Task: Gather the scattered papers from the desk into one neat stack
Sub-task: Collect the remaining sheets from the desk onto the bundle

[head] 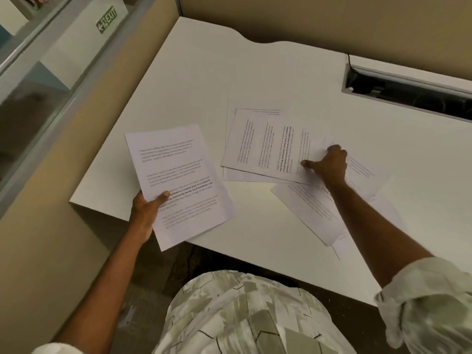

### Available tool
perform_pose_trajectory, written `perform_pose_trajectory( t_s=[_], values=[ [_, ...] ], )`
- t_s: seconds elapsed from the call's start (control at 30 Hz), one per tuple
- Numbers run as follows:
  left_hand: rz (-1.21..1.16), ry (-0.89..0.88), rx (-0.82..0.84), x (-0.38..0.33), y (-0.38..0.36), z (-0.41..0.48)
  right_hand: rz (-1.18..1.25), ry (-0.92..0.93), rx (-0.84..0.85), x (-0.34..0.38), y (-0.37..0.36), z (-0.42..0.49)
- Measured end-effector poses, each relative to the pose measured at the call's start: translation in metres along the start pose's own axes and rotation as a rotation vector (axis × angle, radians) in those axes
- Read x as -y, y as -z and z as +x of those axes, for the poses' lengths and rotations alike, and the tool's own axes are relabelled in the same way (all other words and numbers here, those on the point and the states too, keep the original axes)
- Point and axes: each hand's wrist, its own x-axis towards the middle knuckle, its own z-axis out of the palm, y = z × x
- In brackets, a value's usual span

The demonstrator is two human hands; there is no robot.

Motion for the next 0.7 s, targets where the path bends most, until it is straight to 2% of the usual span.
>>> perform_pose_trajectory(
  t_s=[0.27, 0.57, 0.7],
  values=[
    [0.056, 0.021, 0.012, -0.005, 0.013, 0.032, 0.258, -0.200, -0.006, 0.008, 0.003, 0.007],
    [-0.024, 0.078, 0.062, -0.007, 0.020, 0.058, 1.117, -0.349, -0.028, 0.027, 0.011, -0.040],
    [-0.062, 0.077, 0.116, -0.012, 0.016, 0.070, 1.237, -0.450, -0.004, 0.034, -0.028, -0.078]
  ],
)
